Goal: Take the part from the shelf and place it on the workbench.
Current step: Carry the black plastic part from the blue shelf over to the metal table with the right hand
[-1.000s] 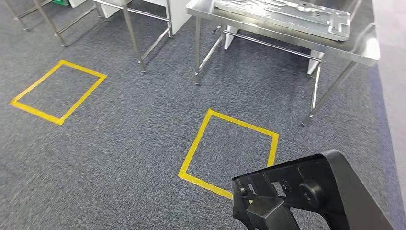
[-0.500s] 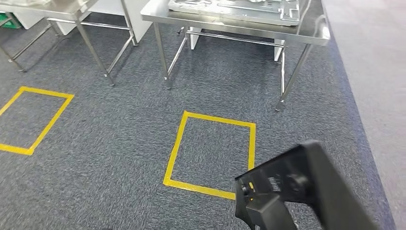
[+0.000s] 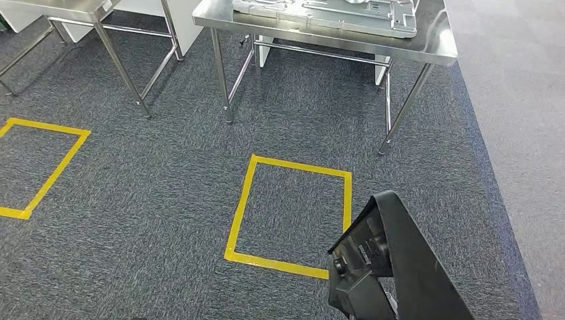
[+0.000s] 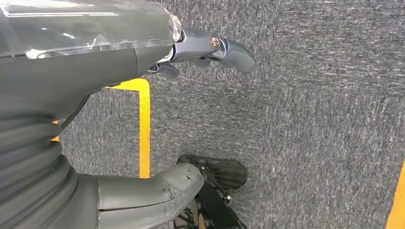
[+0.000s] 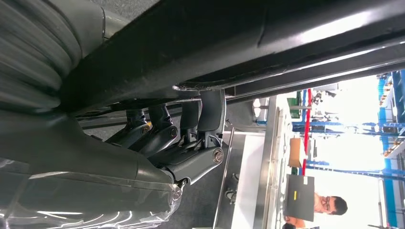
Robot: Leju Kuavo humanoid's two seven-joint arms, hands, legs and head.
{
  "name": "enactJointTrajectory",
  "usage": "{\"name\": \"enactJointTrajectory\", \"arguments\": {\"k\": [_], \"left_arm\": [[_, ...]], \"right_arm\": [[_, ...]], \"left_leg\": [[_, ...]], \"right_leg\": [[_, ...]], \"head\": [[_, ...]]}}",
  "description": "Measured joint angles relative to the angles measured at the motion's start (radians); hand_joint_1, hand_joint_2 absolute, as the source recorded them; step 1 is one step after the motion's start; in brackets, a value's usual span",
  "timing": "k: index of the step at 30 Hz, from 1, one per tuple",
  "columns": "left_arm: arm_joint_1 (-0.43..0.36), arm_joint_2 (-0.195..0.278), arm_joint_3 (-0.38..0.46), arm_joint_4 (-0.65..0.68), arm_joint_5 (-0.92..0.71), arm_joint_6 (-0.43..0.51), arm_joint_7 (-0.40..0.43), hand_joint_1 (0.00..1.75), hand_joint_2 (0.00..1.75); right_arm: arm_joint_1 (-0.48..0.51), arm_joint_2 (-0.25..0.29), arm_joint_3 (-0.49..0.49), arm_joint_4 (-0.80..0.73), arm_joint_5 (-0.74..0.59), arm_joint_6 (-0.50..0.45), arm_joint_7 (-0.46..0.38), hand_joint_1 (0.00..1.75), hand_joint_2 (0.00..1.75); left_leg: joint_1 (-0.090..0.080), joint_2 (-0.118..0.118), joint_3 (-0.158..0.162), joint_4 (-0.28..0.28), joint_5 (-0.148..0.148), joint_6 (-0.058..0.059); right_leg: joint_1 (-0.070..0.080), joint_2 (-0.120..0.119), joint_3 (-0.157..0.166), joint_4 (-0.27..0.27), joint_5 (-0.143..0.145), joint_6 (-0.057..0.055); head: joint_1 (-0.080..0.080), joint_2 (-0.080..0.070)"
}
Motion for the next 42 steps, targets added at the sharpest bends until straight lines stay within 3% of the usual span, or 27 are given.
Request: {"name": "enactJointTrajectory", "arguments": {"k": [2,4,7,9,11,13,14,15,16,18,19,21,24,26,28,29,30,31,33,34,35,37,40,42], "left_arm": [[0.0,0.002,0.002,0.0,0.0,0.0,0.001,0.0,1.75],[-0.001,0.001,0.004,0.001,-0.001,0.0,0.001,0.0,1.75],[-0.002,0.001,0.005,0.002,-0.002,0.0,0.001,0.0,1.75],[-0.004,0.002,0.006,0.002,0.002,-0.001,-0.004,0.0,1.75],[-0.011,0.004,0.01,0.003,0.014,0.0,-0.014,0.0,1.75],[-0.021,0.004,0.015,0.004,0.024,0.004,-0.013,0.0,1.75],[-0.025,0.004,0.016,0.005,0.025,0.006,-0.01,0.0,1.75],[-0.027,0.005,0.017,0.005,0.024,0.007,-0.007,0.0,1.75],[-0.027,0.005,0.017,0.005,0.022,0.008,-0.005,0.0,1.75],[-0.026,0.008,0.017,0.005,0.018,0.008,-0.004,0.0,1.75],[-0.024,0.008,0.016,0.005,0.017,0.008,-0.005,0.0,1.75],[-0.02,0.008,0.016,0.005,0.014,0.006,-0.005,0.0,1.75],[-0.011,0.009,0.016,0.005,0.006,0.002,-0.005,0.0,1.75],[-0.008,0.009,0.016,0.005,0.003,0.0,-0.005,0.0,1.75],[-0.005,0.009,0.016,0.005,0.003,0.0,-0.005,0.0,1.75],[-0.005,0.01,0.016,0.005,0.003,0.0,-0.005,0.0,1.75],[-0.004,0.01,0.016,0.005,0.003,0.0,-0.004,0.0,1.75],[-0.003,0.01,0.016,0.005,0.003,0.0,-0.003,0.0,1.75],[-0.001,0.01,0.015,0.005,0.002,-0.001,-0.001,0.0,1.75],[-0.001,0.01,0.015,0.005,0.002,-0.002,0.0,0.0,1.75],[-0.002,0.01,0.015,0.005,0.002,-0.002,0.001,0.0,1.75],[-0.003,0.011,0.015,0.005,0.002,-0.004,0.002,0.0,1.75],[-0.007,0.012,0.015,0.005,0.002,-0.005,0.005,0.0,1.75],[-0.009,0.013,0.014,0.005,0.002,-0.006,0.007,0.0,1.75]], "right_arm": [[0.0,-0.006,0.008,0.0,-0.003,-0.009,0.002,1.75,1.75],[0.0,-0.01,0.014,-0.001,-0.005,-0.014,0.004,1.75,1.75],[0.001,-0.016,0.022,-0.005,-0.008,-0.02,0.007,1.75,1.75],[0.001,-0.017,0.027,-0.006,-0.009,-0.021,0.009,1.75,1.75],[-0.006,-0.022,0.035,-0.004,-0.01,-0.02,0.015,1.75,1.75],[-0.02,-0.031,0.047,0.003,-0.014,-0.028,0.025,1.75,1.75],[-0.026,-0.037,0.054,0.006,-0.016,-0.038,0.029,1.75,1.75],[-0.03,-0.042,0.06,0.01,-0.019,-0.05,0.032,1.75,1.75],[-0.032,-0.048,0.066,0.012,-0.021,-0.061,0.034,1.75,1.75],[-0.034,-0.056,0.073,0.015,-0.026,-0.079,0.035,1.75,1.75],[-0.035,-0.059,0.075,0.015,-0.028,-0.087,0.036,1.75,1.75],[-0.034,-0.063,0.077,0.015,-0.031,-0.099,0.036,1.75,1.75],[-0.032,-0.066,0.077,0.014,-0.032,-0.109,0.036,1.75,1.75],[-0.031,-0.068,0.077,0.014,-0.033,-0.11,0.035,1.75,1.75],[-0.03,-0.069,0.077,0.014,-0.033,-0.111,0.035,1.75,1.75],[-0.029,-0.07,0.077,0.014,-0.033,-0.112,0.035,1.75,1.75],[-0.029,-0.07,0.077,0.014,-0.033,-0.113,0.035,1.75,1.75],[-0.028,-0.071,0.077,0.014,-0.033,-0.114,0.035,1.75,1.75],[-0.028,-0.071,0.078,0.014,-0.033,-0.116,0.035,1.75,1.75],[-0.029,-0.071,0.078,0.014,-0.033,-0.117,0.035,1.75,1.75],[-0.029,-0.072,0.079,0.014,-0.032,-0.118,0.035,1.75,1.75],[-0.03,-0.073,0.082,0.015,-0.032,-0.12,0.035,1.75,1.75],[-0.029,-0.073,0.084,0.014,-0.031,-0.122,0.035,1.75,1.75],[-0.03,-0.073,0.085,0.015,-0.031,-0.123,0.035,1.75,1.75]], "left_leg": [[-0.003,0.0,0.013,-0.001,-0.008,-0.001],[-0.006,0.001,0.024,-0.005,-0.016,-0.004],[-0.005,0.005,0.031,-0.018,-0.019,-0.019],[-0.005,0.006,0.039,-0.017,-0.026,-0.029],[-0.006,0.001,0.014,0.046,-0.061,-0.036],[-0.004,-0.003,-0.057,0.17,-0.111,-0.044],[-0.002,-0.003,-0.09,0.22,-0.121,-0.049],[-0.001,-0.002,-0.108,0.238,-0.111,-0.053],[0.001,-0.002,-0.108,0.219,-0.081,-0.056],[0.006,-0.003,-0.067,0.106,-0.004,-0.06],[0.006,-0.005,-0.046,0.055,0.018,-0.058],[0.003,-0.007,-0.027,0.013,0.02,-0.044],[0.003,-0.007,-0.023,0.007,0.017,-0.023],[0.007,-0.005,-0.016,0.0,0.016,-0.013],[0.007,-0.004,-0.011,-0.002,0.011,-0.007],[0.007,-0.003,-0.008,-0.002,0.007,-0.005],[0.007,-0.003,-0.003,-0.002,0.002,-0.005],[0.007,-0.004,0.005,-0.002,-0.004,-0.006],[0.008,-0.005,0.025,-0.004,-0.017,-0.01],[0.007,-0.005,0.032,-0.005,-0.024,-0.014],[0.007,-0.005,0.037,-0.008,-0.029,-0.019],[0.007,-0.003,0.042,-0.018,-0.034,-0.031],[0.006,0.002,0.058,-0.021,-0.045,-0.046],[0.006,0.001,0.022,0.065,-0.083,-0.047]], "right_leg": [[0.004,-0.001,0.036,-0.096,0.077,-0.014],[0.012,-0.007,0.094,-0.22,0.129,-0.036],[0.022,-0.009,0.119,-0.275,0.13,-0.055],[0.012,-0.005,0.137,-0.301,0.135,-0.056],[0.003,-0.006,0.159,-0.328,0.14,-0.057],[0.004,-0.006,0.168,-0.331,0.135,-0.059],[0.004,-0.005,0.171,-0.329,0.13,-0.059],[0.003,-0.003,0.175,-0.326,0.124,-0.058],[0.002,0.0,0.18,-0.322,0.117,-0.055],[0.0,0.005,0.19,-0.309,0.099,-0.046],[0.001,0.007,0.192,-0.3,0.09,-0.04],[0.004,0.01,0.191,-0.288,0.077,-0.029],[0.004,0.009,0.19,-0.282,0.068,-0.018],[0.0,0.004,0.161,-0.22,0.036,-0.008],[-0.004,0.0,0.086,-0.091,-0.014,0.002],[-0.006,-0.001,0.047,-0.033,-0.027,0.004],[-0.008,-0.001,0.02,-0.003,-0.02,0.005],[-0.009,-0.001,0.014,-0.013,0.008,0.004],[-0.008,-0.002,0.05,-0.125,0.097,-0.005],[-0.004,-0.004,0.073,-0.184,0.128,-0.011],[0.0,-0.006,0.092,-0.231,0.141,-0.018],[0.009,-0.009,0.105,-0.261,0.131,-0.027],[0.003,-0.005,0.129,-0.29,0.126,-0.039],[-0.001,-0.006,0.156,-0.308,0.12,-0.049]], "head": [[0.0,0.0],[-0.001,0.0],[-0.002,0.0],[-0.002,0.0],[-0.006,0.0],[-0.008,0.0],[-0.008,0.0],[-0.008,0.0],[-0.008,0.0],[-0.009,0.0],[-0.01,0.0],[-0.011,0.0],[-0.008,0.0],[-0.004,0.0],[0.0,0.0],[0.0,0.0],[0.0,0.0],[0.0,0.0],[0.001,0.0],[-0.001,0.0],[-0.001,0.0],[-0.002,0.0],[-0.003,0.0],[-0.006,0.0]]}}
